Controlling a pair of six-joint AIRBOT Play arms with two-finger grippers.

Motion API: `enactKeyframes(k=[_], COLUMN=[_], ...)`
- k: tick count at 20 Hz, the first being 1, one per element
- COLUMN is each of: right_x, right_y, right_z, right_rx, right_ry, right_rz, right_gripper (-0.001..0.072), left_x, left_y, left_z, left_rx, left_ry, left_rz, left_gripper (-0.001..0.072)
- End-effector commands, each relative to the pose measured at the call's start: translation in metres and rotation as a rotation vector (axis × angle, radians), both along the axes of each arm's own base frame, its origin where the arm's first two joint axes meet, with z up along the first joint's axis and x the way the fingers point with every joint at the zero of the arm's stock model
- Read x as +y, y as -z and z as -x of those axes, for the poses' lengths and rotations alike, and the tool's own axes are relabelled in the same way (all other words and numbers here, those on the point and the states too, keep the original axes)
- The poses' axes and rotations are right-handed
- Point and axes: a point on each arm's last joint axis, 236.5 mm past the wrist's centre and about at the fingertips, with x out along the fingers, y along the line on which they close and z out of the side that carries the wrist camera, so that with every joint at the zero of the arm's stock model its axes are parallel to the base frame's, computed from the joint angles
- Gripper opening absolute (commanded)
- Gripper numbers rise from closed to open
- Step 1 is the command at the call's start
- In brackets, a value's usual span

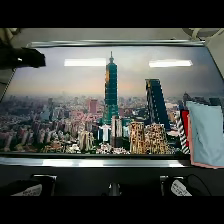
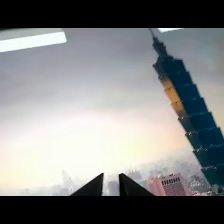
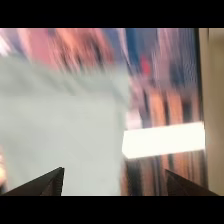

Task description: Fold the shirts.

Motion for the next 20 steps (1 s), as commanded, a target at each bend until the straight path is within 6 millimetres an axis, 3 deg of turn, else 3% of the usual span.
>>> enactKeyframes(k=[1,3,5,8,20], right_x=[0.123,0.182,0.213,0.212,0.211], right_y=[0.02,0.077,0.104,0.11,0.11], right_z=[-0.061,-0.046,-0.028,-0.024,-0.023], right_rx=[0.018,0.252,0.411,0.448,0.451], right_ry=[-0.217,-0.318,-0.387,-0.408,-0.412], right_rz=[-0.111,-0.291,-0.381,-0.342,-0.34], right_gripper=[0.0687,0.0692,0.0691,0.0691,0.0688], left_x=[0.024,0.018,0.01,0.01,0.009], left_y=[0.085,0.137,0.148,0.134,0.136], left_z=[0.012,0.056,0.064,0.052,0.052], left_rx=[0.299,0.591,0.593,0.485,0.492], left_ry=[-0.139,-0.106,-0.107,-0.173,-0.17], left_rz=[-0.186,-0.188,-0.138,-0.07,-0.073], left_gripper=[0.0685,0.0687,0.0687,0.0688,0.0688])
